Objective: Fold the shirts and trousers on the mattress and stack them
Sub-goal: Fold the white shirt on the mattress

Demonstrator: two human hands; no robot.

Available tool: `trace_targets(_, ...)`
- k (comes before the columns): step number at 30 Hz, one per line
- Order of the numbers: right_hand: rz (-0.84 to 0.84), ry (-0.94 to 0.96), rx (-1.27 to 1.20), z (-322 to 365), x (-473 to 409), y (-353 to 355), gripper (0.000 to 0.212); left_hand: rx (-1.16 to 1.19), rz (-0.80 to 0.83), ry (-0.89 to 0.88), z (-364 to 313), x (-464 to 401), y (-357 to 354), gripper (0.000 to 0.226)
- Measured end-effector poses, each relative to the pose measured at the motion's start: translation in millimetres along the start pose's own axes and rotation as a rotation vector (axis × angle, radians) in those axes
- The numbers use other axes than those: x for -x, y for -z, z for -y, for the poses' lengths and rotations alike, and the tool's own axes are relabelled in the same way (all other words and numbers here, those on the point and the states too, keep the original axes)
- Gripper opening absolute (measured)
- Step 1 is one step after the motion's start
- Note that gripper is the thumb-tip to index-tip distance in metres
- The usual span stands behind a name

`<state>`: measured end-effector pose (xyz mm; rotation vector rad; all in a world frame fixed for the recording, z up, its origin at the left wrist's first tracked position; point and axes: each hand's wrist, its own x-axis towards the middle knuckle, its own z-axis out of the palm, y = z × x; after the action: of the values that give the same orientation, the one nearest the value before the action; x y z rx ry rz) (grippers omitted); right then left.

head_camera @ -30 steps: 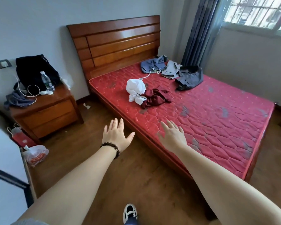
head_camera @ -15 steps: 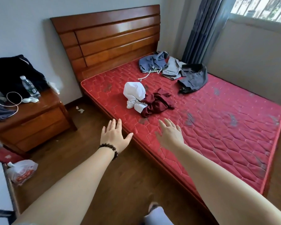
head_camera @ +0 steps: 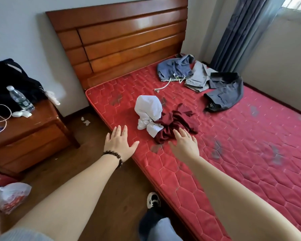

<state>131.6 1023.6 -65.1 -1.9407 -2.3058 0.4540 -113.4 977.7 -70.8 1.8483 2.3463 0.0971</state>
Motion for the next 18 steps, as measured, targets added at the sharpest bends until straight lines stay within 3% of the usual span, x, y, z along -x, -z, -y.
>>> trace_targets(7, 0.04, -0.001, -0.012, -27, -127, 16, 0.056, 0.02, 0.04, 0.057, -42, -119, -4, 0.086)
trace_targets(18, 0.18, 0.039, 0.007, -32, -233, -18, 0.057, 0.001, 0.141, 0.093, -38, -206, -37, 0.086)
